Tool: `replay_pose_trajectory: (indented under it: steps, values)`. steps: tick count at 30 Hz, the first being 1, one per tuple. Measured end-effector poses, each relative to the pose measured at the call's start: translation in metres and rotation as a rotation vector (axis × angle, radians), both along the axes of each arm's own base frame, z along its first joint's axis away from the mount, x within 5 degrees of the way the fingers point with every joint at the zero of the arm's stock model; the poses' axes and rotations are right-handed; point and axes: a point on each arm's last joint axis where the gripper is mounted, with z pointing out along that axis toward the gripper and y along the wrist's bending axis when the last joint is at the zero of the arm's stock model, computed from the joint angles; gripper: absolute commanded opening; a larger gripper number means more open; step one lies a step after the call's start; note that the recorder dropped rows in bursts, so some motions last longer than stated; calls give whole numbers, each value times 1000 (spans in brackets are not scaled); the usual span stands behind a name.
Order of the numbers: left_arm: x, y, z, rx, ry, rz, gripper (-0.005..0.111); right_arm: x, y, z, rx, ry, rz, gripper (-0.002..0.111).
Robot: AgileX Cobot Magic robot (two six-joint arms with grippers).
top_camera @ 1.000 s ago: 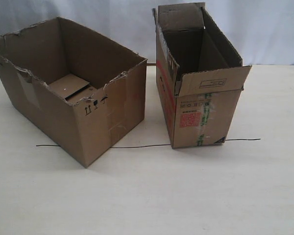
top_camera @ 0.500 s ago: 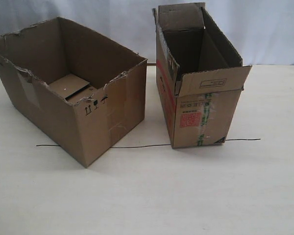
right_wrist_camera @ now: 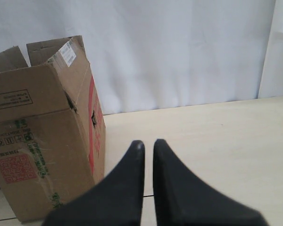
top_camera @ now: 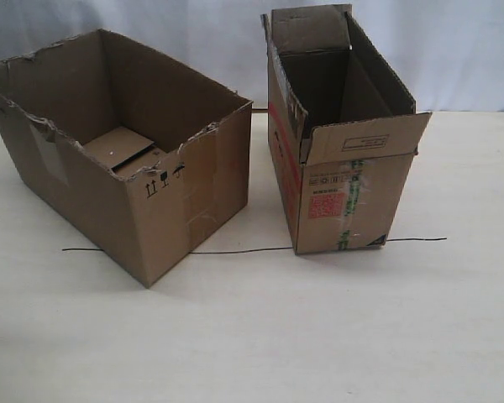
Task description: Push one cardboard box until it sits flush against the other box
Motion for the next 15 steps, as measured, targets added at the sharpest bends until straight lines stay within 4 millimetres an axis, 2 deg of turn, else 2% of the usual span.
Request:
replay_pose_trajectory:
  steps: [7,15]
  values:
    - [26,33,-15,4,271,-74,0,0,0,0,0,0,0,5]
    - [49,44,-45,-55,419,-113,0,0,0,0,0,0,0,5]
